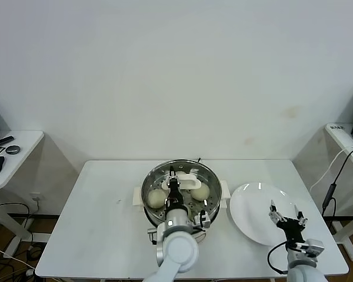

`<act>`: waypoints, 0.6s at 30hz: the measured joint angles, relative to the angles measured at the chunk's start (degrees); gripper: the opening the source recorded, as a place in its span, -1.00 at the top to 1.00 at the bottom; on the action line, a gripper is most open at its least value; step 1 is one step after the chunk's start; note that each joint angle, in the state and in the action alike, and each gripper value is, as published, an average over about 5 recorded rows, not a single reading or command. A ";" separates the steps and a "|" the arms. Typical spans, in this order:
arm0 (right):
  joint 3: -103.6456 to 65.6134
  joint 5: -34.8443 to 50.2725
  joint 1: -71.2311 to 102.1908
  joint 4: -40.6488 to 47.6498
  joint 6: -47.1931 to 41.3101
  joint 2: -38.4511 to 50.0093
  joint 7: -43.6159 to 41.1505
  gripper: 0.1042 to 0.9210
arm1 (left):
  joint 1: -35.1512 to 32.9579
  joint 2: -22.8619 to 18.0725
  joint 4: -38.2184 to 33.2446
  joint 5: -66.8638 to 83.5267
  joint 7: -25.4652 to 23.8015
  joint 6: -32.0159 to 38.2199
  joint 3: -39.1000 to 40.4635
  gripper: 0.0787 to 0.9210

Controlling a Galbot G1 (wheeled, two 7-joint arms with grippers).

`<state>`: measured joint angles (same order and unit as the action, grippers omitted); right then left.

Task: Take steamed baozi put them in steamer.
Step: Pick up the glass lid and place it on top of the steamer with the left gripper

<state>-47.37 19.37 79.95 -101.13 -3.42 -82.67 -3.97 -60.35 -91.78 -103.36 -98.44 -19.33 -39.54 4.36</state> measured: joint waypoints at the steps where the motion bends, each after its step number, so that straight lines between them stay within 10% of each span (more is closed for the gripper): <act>1: 0.01 0.00 -0.03 0.04 0.00 -0.02 0.00 -0.76 | 0.00 0.00 0.03 0.01 -0.01 0.00 0.00 0.76; 18: 0.02 -0.10 -0.03 0.31 0.09 -0.08 0.00 -0.76 | -0.37 0.19 0.61 1.18 0.98 0.08 0.09 0.76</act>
<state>-47.35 19.27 79.92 -100.81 -3.33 -82.75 -3.97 -60.72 -91.59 -102.75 -97.26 -18.35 -39.46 4.45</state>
